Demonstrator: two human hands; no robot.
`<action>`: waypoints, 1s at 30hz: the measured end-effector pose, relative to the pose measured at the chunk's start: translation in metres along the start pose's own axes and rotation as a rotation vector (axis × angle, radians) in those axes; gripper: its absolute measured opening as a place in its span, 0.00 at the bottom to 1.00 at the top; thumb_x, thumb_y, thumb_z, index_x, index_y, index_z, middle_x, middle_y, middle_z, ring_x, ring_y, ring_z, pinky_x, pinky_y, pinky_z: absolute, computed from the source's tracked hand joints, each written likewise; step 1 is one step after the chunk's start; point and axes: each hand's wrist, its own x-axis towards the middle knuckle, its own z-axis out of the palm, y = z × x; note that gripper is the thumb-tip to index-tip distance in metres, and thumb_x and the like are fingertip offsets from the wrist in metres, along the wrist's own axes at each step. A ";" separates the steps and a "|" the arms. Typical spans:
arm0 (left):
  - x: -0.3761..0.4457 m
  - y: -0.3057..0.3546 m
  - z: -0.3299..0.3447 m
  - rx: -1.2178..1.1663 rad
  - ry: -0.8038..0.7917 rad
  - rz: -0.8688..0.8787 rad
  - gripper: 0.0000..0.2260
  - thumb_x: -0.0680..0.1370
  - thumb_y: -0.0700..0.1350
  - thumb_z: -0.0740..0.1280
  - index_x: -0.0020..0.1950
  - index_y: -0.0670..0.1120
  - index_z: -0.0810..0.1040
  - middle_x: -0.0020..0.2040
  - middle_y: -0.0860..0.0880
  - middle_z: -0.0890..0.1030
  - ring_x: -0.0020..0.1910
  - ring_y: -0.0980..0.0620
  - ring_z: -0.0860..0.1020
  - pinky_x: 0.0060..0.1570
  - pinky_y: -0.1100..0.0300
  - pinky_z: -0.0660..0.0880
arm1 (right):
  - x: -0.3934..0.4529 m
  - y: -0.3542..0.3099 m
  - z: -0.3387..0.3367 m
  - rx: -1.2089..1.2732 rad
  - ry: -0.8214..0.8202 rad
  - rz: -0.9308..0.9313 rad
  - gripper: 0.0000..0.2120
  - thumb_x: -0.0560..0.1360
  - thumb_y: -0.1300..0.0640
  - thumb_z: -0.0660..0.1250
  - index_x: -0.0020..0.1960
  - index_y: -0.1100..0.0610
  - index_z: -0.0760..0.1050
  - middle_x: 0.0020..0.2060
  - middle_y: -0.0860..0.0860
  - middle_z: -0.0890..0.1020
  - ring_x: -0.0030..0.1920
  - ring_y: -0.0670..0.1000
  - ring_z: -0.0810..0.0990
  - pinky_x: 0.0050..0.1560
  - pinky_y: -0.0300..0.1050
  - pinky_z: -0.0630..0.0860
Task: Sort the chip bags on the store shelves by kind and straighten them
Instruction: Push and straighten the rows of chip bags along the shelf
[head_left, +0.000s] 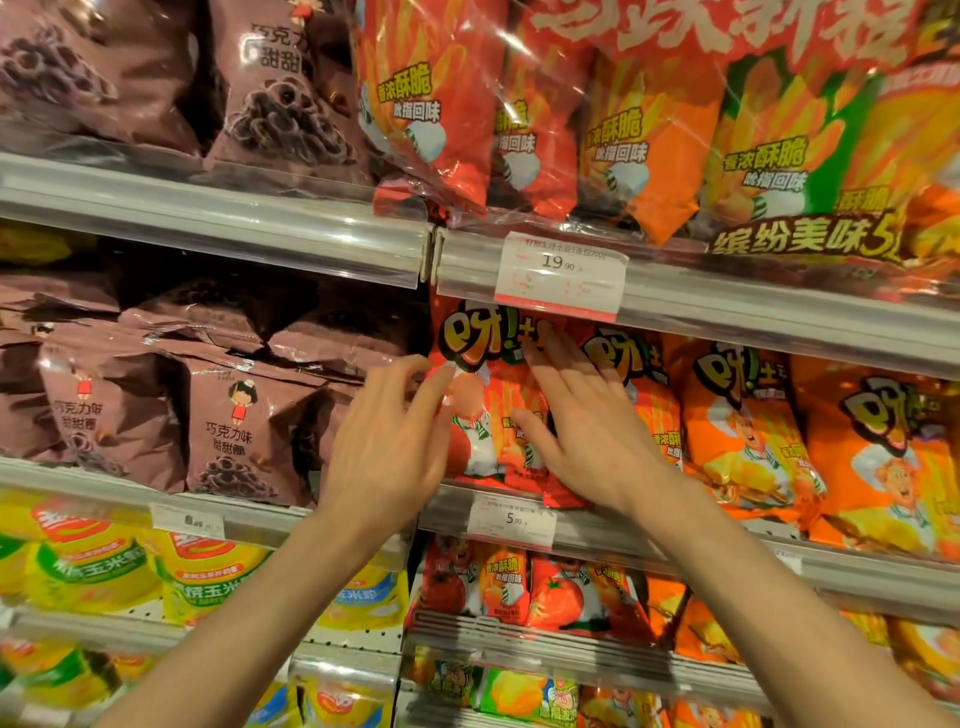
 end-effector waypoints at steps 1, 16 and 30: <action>0.005 0.004 0.002 0.013 0.006 0.038 0.17 0.78 0.41 0.68 0.68 0.41 0.76 0.63 0.41 0.76 0.57 0.41 0.74 0.49 0.47 0.75 | 0.008 0.001 0.000 0.003 -0.016 0.006 0.29 0.83 0.39 0.51 0.79 0.53 0.59 0.75 0.55 0.70 0.76 0.58 0.64 0.77 0.60 0.58; 0.028 -0.006 0.041 0.277 -0.258 0.070 0.30 0.84 0.60 0.45 0.82 0.45 0.54 0.82 0.45 0.54 0.82 0.48 0.49 0.78 0.40 0.49 | 0.020 0.013 0.007 -0.080 -0.139 -0.043 0.33 0.82 0.36 0.45 0.82 0.48 0.41 0.82 0.49 0.41 0.81 0.50 0.38 0.78 0.61 0.35; 0.025 -0.004 0.034 0.239 -0.289 0.104 0.29 0.84 0.61 0.48 0.82 0.49 0.54 0.83 0.44 0.52 0.82 0.47 0.47 0.79 0.42 0.48 | -0.014 0.020 0.004 0.051 -0.009 -0.008 0.33 0.83 0.37 0.46 0.82 0.50 0.44 0.82 0.50 0.45 0.81 0.51 0.42 0.79 0.58 0.41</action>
